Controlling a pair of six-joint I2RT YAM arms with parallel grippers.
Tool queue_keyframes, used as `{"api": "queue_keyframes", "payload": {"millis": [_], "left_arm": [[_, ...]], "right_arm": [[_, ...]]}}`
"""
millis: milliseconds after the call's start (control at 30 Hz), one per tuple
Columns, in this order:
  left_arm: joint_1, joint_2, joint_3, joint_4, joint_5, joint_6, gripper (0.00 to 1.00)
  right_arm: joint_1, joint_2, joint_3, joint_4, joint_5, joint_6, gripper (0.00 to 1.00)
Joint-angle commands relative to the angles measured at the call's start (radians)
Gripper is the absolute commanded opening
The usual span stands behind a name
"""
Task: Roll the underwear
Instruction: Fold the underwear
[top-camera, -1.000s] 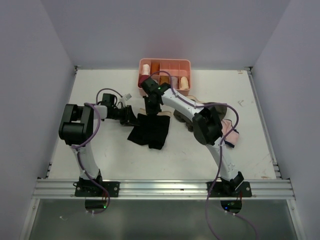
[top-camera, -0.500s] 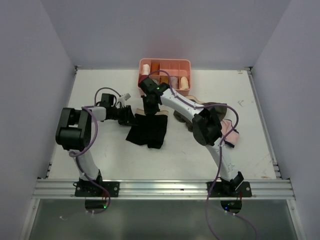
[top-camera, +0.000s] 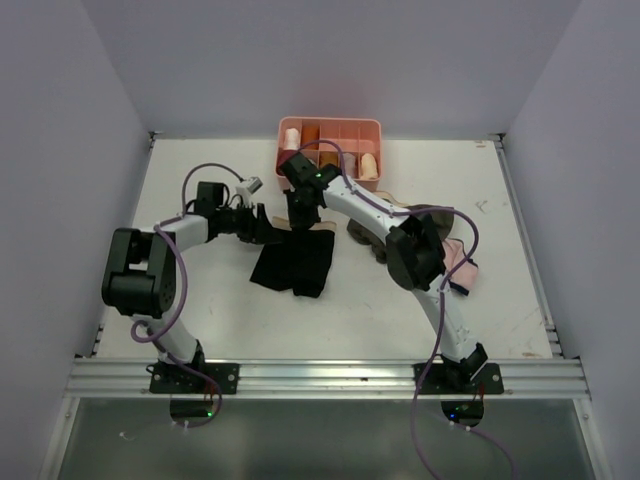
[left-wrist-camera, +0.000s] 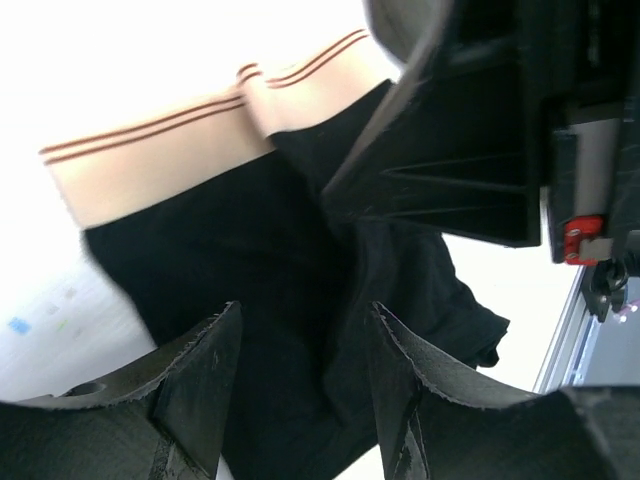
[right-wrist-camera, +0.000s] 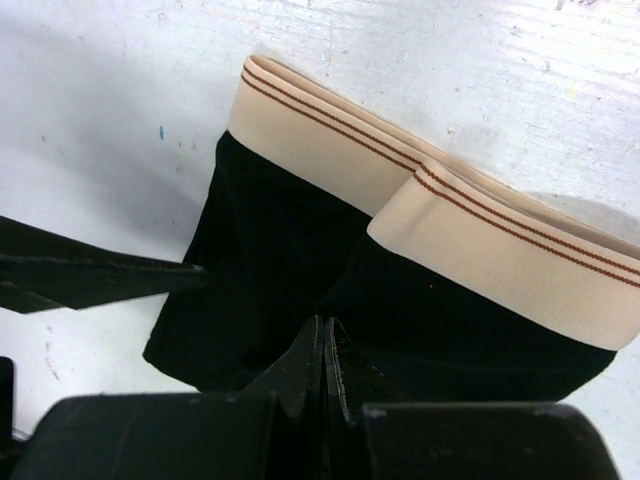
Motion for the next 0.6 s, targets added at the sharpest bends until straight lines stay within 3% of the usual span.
{"api": "queue_keyframes", "payload": {"millis": [0, 333, 567], "left_arm": [[-0.035, -0.014, -0.019, 0.102, 0.008, 0.029, 0.56], [-0.113, 0.006, -0.031, 0.220, -0.110, -0.043, 0.56], [-0.169, 0.050, -0.037, 0.259, -0.096, -0.092, 0.53]], "right_arm": [[-0.009, -0.072, -0.005, 0.025, -0.043, 0.027, 0.00], [-0.028, -0.087, -0.072, 0.067, -0.122, 0.096, 0.00], [-0.047, -0.121, -0.115, 0.113, -0.142, 0.119, 0.00]]}}
